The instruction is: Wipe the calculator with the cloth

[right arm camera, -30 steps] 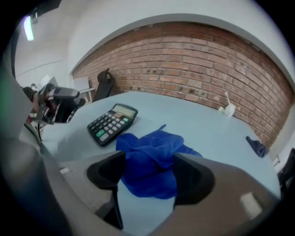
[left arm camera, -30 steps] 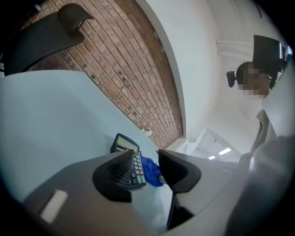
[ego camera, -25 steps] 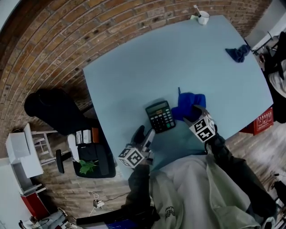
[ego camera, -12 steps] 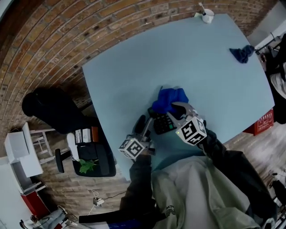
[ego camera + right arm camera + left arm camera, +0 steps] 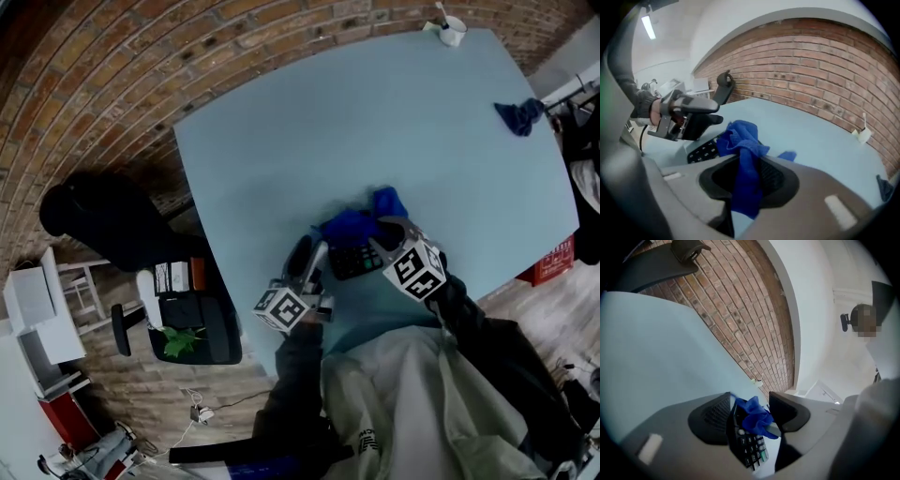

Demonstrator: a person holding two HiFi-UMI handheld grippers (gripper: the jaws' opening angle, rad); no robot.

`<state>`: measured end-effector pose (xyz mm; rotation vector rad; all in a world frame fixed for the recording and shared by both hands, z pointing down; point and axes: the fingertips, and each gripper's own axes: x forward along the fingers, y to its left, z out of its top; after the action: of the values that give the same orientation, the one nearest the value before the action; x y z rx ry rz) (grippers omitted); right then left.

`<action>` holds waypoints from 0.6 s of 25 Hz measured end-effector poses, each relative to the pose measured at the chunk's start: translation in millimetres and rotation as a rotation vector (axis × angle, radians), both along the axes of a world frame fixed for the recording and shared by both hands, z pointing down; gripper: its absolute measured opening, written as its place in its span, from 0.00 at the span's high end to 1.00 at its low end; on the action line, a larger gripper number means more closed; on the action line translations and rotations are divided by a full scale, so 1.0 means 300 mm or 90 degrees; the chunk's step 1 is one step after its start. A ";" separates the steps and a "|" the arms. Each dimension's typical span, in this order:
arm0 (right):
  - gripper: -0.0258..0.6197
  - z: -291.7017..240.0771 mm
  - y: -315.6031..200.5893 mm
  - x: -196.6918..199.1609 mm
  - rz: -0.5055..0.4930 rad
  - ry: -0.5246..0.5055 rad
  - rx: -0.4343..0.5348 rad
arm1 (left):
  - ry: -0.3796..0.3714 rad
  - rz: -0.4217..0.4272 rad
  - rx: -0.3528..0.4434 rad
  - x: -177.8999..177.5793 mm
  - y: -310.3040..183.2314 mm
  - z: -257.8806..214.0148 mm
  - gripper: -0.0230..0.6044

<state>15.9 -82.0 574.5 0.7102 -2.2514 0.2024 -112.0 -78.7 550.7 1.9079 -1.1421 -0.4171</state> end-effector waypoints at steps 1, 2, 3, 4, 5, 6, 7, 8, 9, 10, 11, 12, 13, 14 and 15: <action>0.79 -0.003 -0.026 0.009 0.006 0.010 0.006 | 0.002 -0.001 0.001 0.001 -0.001 0.000 0.54; 0.79 -0.010 -0.032 -0.004 -0.003 0.024 0.015 | 0.006 -0.003 0.001 0.003 -0.003 -0.001 0.54; 0.79 -0.018 -0.020 -0.036 -0.026 0.040 0.025 | 0.011 -0.004 0.001 0.007 -0.006 -0.003 0.55; 0.79 -0.024 0.007 -0.081 -0.060 0.055 0.033 | 0.015 -0.005 0.001 0.011 -0.009 -0.004 0.55; 0.79 -0.022 0.044 -0.131 -0.100 0.070 0.040 | 0.019 -0.006 0.001 0.014 -0.014 -0.005 0.55; 0.79 -0.012 0.089 -0.180 -0.141 0.083 0.043 | 0.020 -0.008 0.001 0.015 -0.018 -0.005 0.55; 0.79 0.004 0.137 -0.222 -0.177 0.091 0.039 | 0.020 -0.011 0.001 0.013 -0.021 -0.005 0.55; 0.79 0.018 0.185 -0.253 -0.202 0.087 0.027 | 0.019 -0.013 0.002 0.009 -0.023 -0.004 0.55; 0.79 0.026 0.230 -0.270 -0.218 0.074 0.007 | 0.020 -0.014 0.001 0.006 -0.023 -0.004 0.55; 0.79 0.029 0.272 -0.271 -0.228 0.059 -0.017 | 0.023 -0.015 0.001 0.003 -0.023 -0.005 0.55; 0.79 0.030 0.302 -0.255 -0.232 0.047 -0.040 | 0.028 -0.016 0.000 0.001 -0.023 -0.007 0.55; 0.79 0.030 0.313 -0.224 -0.226 0.038 -0.056 | 0.032 -0.015 0.000 0.000 -0.023 -0.008 0.55; 0.79 0.027 0.299 -0.179 -0.206 0.031 -0.063 | 0.036 -0.013 0.000 -0.001 -0.024 -0.008 0.55; 0.79 0.021 0.260 -0.126 -0.169 0.023 -0.062 | 0.038 -0.011 0.001 -0.001 -0.026 -0.008 0.55; 0.79 0.010 0.200 -0.070 -0.119 0.015 -0.053 | 0.037 -0.010 0.002 -0.003 -0.027 -0.007 0.56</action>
<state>-5.1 -22.1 577.5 0.4528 -2.2579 0.1934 -112.7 -86.7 548.7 1.8775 -1.1199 -0.4803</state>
